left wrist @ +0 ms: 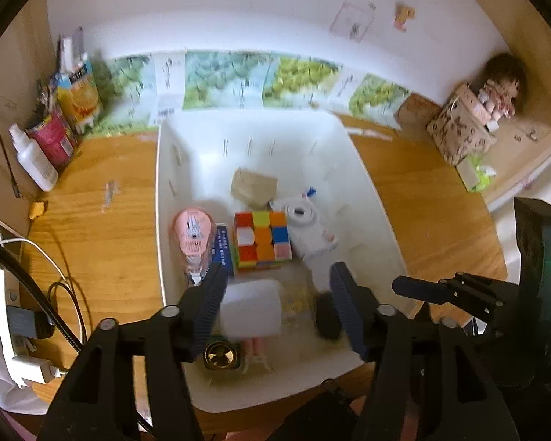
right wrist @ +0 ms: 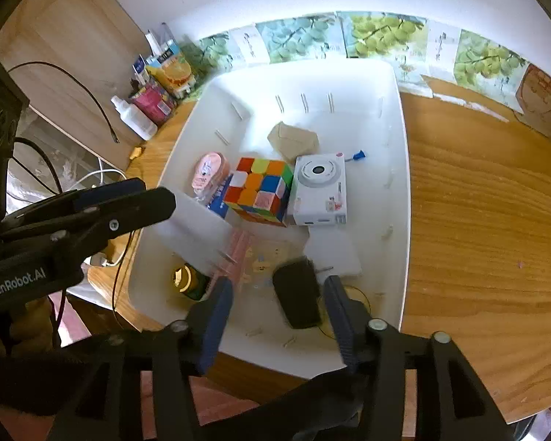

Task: Organize rigid objects
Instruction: 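Open both tools to drop the charger and adapter into the tray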

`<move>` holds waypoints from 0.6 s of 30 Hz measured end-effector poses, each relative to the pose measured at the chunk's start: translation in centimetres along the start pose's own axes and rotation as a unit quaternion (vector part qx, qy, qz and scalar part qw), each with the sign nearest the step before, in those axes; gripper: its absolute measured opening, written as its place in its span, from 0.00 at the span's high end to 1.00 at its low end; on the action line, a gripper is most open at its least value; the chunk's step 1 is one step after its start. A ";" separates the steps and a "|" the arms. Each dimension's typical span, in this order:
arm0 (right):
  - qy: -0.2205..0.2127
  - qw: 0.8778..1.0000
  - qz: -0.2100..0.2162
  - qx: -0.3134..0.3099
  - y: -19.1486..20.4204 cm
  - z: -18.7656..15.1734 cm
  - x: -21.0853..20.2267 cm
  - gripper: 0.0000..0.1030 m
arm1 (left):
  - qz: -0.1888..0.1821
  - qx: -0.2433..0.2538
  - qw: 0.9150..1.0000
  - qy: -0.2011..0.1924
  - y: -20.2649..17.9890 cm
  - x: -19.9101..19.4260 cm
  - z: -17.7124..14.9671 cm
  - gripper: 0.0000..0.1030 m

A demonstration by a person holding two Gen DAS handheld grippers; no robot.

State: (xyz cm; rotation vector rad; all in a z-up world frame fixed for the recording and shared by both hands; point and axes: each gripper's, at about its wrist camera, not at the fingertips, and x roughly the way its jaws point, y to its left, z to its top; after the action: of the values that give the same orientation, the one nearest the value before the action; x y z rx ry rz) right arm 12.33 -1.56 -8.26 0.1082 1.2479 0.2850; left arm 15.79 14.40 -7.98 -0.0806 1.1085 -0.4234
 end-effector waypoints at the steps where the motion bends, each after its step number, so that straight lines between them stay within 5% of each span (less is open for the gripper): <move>1: -0.005 1.000 0.001 -0.001 -0.1 0.0 -0.2 0.41 | 0.002 -0.001 1.000 -0.009 -0.1 -0.2 0.0 0.26; 7: -0.044 0.999 0.003 -0.002 -1.2 -0.4 -1.7 0.23 | 0.029 -0.023 0.997 -0.072 -1.5 -1.8 -0.4 0.24; 18: -0.104 0.994 -0.035 -0.011 -5.6 -2.1 -6.3 0.16 | 0.045 -0.050 0.989 -0.134 -7.1 -4.0 -1.4 0.22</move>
State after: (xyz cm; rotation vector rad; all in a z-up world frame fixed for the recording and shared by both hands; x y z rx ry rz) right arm 9.43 -8.84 -4.41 0.0734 1.0390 0.2198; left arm 11.04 9.56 -3.32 -0.1708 0.8637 -0.2669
